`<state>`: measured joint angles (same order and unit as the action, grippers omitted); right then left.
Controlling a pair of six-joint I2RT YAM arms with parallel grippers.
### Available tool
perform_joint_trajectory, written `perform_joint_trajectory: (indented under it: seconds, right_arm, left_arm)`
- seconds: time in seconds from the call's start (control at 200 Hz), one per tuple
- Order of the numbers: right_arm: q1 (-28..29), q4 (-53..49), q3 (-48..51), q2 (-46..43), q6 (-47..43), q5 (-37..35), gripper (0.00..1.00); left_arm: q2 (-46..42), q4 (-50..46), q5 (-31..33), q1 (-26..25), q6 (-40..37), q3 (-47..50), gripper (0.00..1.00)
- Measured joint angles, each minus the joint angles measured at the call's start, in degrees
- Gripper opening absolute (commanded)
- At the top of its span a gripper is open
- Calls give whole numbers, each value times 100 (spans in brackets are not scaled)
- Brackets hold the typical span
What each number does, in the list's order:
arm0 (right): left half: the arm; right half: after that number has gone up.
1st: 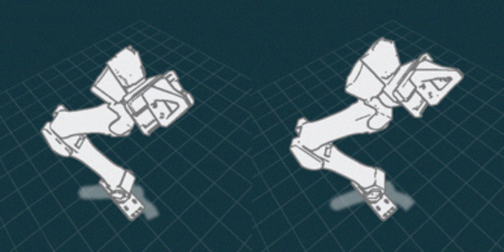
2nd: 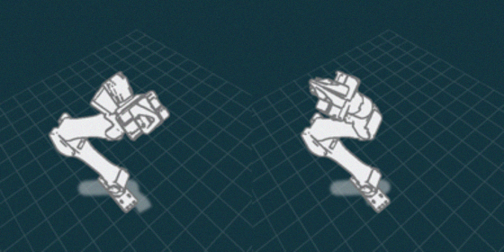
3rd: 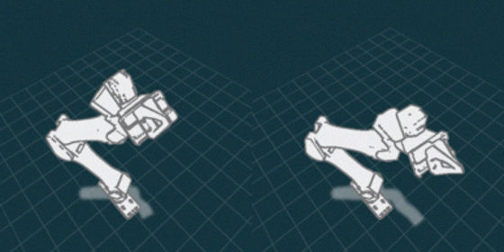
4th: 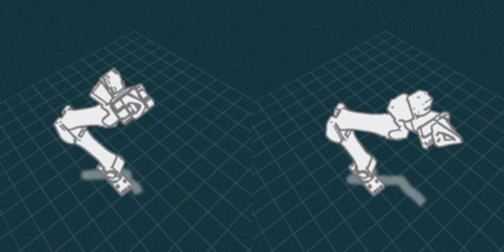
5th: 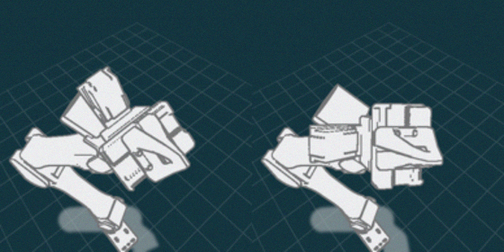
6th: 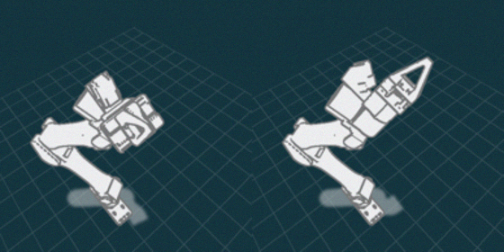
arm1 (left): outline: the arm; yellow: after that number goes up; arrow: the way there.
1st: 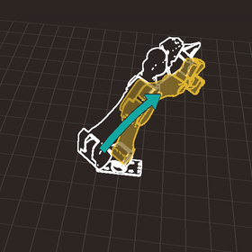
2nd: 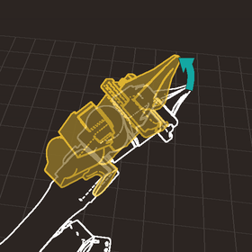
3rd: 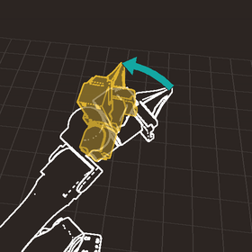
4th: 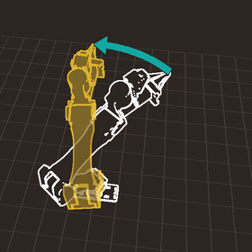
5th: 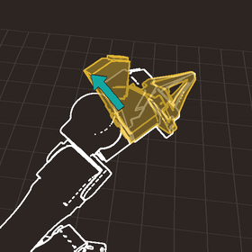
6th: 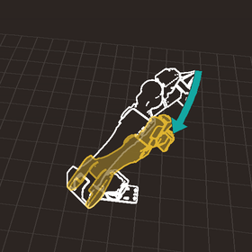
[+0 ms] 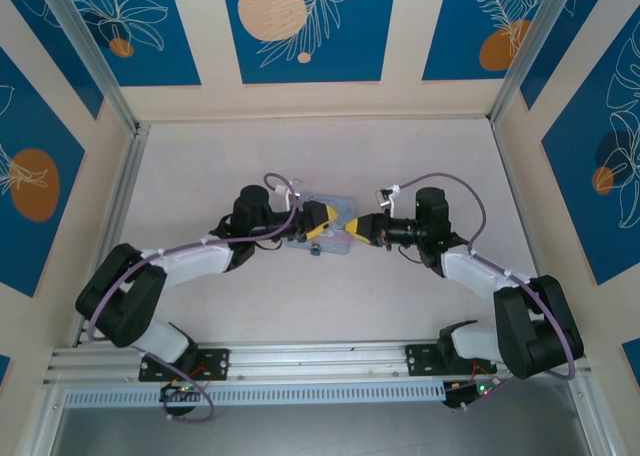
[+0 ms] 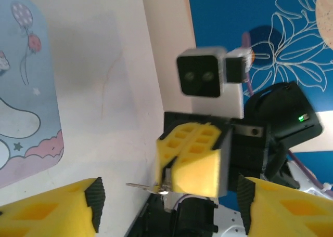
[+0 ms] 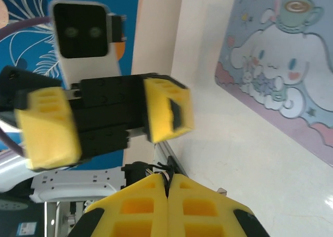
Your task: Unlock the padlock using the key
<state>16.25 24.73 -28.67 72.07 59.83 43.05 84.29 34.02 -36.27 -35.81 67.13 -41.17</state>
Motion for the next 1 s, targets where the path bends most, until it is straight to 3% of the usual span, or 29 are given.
perform_joint_trajectory:
  seconds: [0.225,0.41,0.67,1.0]
  right_arm:
    - [127,155,459,-286,529,-796,0]
    - [634,227,699,-326,866,-1523,0]
    - [1209,474,702,105,1071,-2109,0]
    - [1309,855,702,754,1241,-2492,0]
  left_arm:
    - [-1161,-1132,619,4,-994,264,84]
    - [-1458,-1810,1104,-76,-1838,885,85]
    - [-981,-1939,1847,-540,-2586,1353,85]
    - [190,-1016,2656,-826,-3071,1360,83]
